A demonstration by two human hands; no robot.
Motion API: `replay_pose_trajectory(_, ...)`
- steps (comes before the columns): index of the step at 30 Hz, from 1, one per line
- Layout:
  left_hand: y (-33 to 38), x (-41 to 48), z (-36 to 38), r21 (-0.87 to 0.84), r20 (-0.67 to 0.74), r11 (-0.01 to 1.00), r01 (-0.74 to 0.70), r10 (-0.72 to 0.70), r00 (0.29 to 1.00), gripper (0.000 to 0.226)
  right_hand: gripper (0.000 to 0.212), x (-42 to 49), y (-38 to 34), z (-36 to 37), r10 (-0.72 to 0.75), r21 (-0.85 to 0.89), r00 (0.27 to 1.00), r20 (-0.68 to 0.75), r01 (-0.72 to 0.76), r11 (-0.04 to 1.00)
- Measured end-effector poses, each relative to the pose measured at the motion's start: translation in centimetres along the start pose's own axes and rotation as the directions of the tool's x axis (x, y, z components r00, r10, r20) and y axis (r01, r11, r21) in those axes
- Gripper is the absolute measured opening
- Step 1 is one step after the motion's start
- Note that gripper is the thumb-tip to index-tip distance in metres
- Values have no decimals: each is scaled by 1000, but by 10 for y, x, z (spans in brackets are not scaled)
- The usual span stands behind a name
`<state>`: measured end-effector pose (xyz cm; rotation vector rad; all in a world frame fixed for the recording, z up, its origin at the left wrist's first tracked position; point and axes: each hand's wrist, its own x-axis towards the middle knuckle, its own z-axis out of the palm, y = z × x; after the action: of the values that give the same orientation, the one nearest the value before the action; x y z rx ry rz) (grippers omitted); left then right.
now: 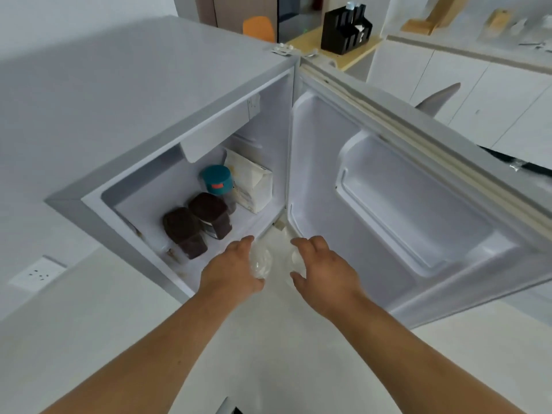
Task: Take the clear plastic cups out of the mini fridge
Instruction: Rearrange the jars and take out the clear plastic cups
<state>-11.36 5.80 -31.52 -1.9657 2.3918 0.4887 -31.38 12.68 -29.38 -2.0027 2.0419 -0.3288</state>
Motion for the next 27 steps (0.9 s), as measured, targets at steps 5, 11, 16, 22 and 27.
replay_pose_trajectory(5,11,-50,-6,6,16,1000,7,-7,1000,104,59,-42,-3,-18,-61,29,998,-2,61,998)
replay_pose_trajectory(11,18,-102,-14,-7,16,999,33,-33,999,103,58,-85,-1,-41,-113,87,993,-37,116,990)
replay_pose_trajectory(16,14,-144,-14,-15,-27,999,46,-46,999,104,59,-112,-10,-46,-166,86,986,-24,168,982)
replay_pose_trajectory(22,-16,-176,-6,-39,-32,995,89,-90,995,104,60,-125,-35,-41,-233,69,973,1,232,970)
replay_pose_trajectory(27,-47,-176,-4,-57,-46,993,100,-102,994,102,61,-116,-59,-34,-242,60,970,22,240,969)
